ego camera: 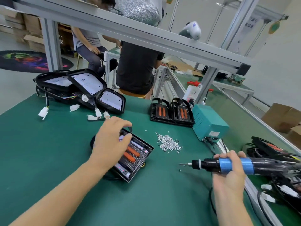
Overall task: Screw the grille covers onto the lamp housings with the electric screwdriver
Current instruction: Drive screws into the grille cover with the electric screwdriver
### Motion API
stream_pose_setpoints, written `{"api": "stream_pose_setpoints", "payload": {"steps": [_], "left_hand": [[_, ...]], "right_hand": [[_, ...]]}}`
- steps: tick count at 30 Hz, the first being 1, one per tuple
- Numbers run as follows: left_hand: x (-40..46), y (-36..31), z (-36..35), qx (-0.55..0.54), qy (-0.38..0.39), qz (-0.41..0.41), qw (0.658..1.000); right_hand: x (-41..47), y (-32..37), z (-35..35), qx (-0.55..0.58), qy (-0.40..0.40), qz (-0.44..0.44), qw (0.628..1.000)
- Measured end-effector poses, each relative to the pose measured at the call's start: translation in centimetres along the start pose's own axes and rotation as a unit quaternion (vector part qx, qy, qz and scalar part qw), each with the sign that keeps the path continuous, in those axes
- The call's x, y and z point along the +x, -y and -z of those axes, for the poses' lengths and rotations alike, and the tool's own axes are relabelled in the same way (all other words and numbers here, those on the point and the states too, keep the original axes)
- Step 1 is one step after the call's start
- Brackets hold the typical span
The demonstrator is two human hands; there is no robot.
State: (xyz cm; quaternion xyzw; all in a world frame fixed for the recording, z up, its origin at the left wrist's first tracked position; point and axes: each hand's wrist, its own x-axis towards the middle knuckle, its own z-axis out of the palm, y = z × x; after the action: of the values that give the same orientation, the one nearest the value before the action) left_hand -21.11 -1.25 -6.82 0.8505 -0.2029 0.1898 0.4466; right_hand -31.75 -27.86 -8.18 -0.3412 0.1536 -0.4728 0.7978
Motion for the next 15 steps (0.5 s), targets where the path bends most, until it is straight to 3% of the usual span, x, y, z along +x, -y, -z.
{"api": "stream_pose_setpoints", "payload": {"steps": [4,7,15], "left_hand": [[-3.0,-4.7,-4.0,-0.077,0.156,-0.122,0.977],[-4.4,-5.8,-8.3,-0.048,0.238,-0.107,0.964],[-3.1,-5.5,-14.5,0.123,0.3,-0.086,0.942]], "right_hand": [[-0.3,1.0,-0.4,-0.031,0.005,0.053,0.998],[-0.4,2.1,-1.0,-0.048,0.003,0.098,0.994],[-0.5,3.2,-1.4,-0.052,0.008,0.099,0.994]]}}
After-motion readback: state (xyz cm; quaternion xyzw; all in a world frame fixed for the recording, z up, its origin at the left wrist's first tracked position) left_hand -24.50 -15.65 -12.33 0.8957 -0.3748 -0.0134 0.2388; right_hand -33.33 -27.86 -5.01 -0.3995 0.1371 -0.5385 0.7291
